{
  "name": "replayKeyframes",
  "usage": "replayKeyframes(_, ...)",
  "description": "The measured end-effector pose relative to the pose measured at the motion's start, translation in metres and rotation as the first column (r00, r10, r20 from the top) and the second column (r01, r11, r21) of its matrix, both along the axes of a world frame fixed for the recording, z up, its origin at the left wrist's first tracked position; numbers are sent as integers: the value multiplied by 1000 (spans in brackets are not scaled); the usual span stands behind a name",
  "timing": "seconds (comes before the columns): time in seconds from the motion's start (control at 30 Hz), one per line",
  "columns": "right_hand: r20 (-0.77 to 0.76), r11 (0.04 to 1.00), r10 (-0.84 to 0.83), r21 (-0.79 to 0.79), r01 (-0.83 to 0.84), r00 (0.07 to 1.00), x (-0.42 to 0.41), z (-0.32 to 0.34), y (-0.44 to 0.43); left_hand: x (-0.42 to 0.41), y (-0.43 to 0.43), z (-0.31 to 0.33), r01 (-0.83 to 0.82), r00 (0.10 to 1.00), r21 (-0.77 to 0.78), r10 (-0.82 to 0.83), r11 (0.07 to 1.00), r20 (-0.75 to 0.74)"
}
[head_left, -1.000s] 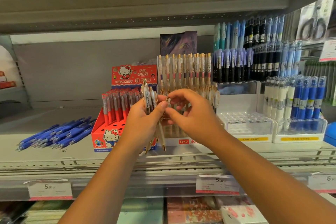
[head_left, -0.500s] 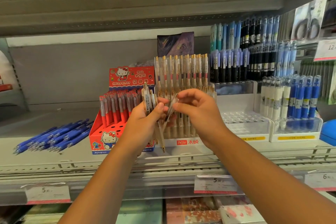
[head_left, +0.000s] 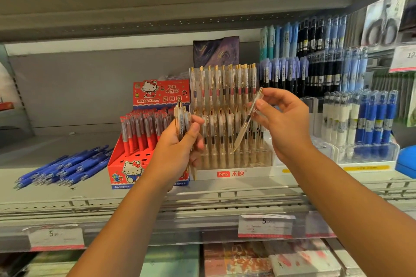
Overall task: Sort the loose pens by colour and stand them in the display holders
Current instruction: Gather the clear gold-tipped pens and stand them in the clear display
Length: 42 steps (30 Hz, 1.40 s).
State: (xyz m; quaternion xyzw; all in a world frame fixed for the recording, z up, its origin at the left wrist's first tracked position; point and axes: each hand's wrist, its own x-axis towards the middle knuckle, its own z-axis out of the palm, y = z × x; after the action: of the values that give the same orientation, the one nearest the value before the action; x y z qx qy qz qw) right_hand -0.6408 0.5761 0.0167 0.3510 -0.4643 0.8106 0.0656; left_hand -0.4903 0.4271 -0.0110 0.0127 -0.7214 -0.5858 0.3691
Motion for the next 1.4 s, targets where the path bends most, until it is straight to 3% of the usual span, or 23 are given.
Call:
replayKeyframes(0.33, -128, 977, -122, 160, 142, 984, -1, -5, -6, 0, -1, 0, 89, 996, 96, -88, 991, -13)
replayKeyframes(0.53, -337, 857, -174, 412, 311, 925, -2, -14, -14, 0, 4, 1, 77, 996, 30, -78, 997, 42)
replayKeyframes(0.8, -373, 832, -219, 411, 372, 902, -2, -18, -15, 2, 4, 0, 60, 994, -96, -51, 994, 101)
replayKeyframes(1.0, -443, 800, -322, 344, 491, 836, 7, -17, -14, -1, 5, 0, 106, 988, -68, -97, 992, 123)
replayKeyframes(1.1, -485, 870, -287, 229, 437, 826, 21, -12, -10, -2, 5, -1, 119, 987, -49, -113, 992, 110)
replayKeyframes(1.2, -500, 920, -86, 292, 261, 862, 39, -12, -11, -2, 6, -1, 136, 987, -53, -130, 989, 99)
replayKeyframes(1.3, -387, 921, 66, 377, 92, 920, 54, -13, -18, -2, 7, -1, 146, 987, -53, -141, 988, 82)
replayKeyframes(1.4, -226, 929, 109, 369, -19, 968, 62, -8, -23, -1, 8, 0, 152, 985, -49, -148, 987, 83)
